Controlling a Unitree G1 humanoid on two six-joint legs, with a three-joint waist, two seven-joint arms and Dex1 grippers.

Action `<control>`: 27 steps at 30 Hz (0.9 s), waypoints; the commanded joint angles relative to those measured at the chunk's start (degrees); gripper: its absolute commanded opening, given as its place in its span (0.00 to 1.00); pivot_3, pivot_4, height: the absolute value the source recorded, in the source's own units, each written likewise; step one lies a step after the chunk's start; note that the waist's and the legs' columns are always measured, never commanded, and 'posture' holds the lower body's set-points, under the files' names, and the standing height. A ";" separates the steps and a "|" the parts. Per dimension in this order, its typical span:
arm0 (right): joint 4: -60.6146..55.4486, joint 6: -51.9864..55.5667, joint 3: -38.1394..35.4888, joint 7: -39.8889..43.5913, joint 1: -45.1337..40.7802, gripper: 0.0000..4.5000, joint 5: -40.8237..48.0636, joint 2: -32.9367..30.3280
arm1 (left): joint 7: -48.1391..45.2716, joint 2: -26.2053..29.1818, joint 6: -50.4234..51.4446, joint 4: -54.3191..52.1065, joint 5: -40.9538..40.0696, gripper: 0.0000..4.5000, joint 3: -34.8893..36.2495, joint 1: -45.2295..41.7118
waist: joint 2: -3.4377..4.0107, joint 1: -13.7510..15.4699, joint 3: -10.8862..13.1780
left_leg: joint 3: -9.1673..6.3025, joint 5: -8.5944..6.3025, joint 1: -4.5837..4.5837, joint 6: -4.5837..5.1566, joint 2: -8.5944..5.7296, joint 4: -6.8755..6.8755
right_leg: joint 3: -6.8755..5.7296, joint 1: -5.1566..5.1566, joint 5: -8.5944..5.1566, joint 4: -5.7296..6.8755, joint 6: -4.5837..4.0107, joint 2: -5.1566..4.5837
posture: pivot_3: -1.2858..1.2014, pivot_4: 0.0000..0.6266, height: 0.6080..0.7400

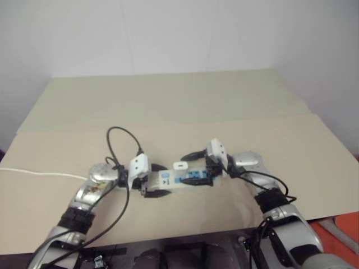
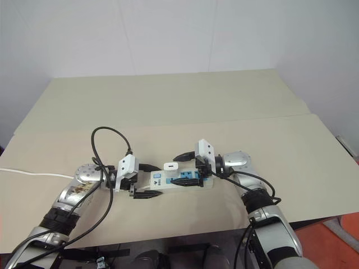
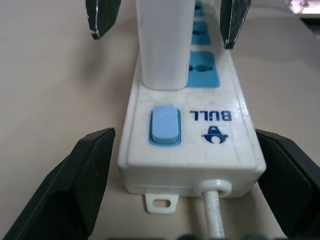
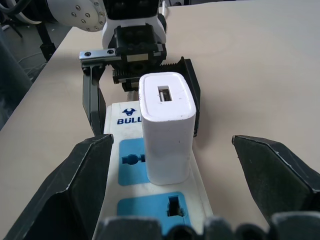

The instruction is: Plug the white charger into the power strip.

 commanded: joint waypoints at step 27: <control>-2.21 3.88 -24.91 5.75 15.65 1.00 4.89 -37.93 | -7.43 18.40 7.26 -15.67 -10.74 0.99 16.18 7.01 | 0.02 0.89 0.23 | 0.03 0.00 -0.14 0.00 0.03 -0.03 | 0.02 -0.17 -0.08 -0.10 -0.02 -0.03 | 0.52 0.24 1.00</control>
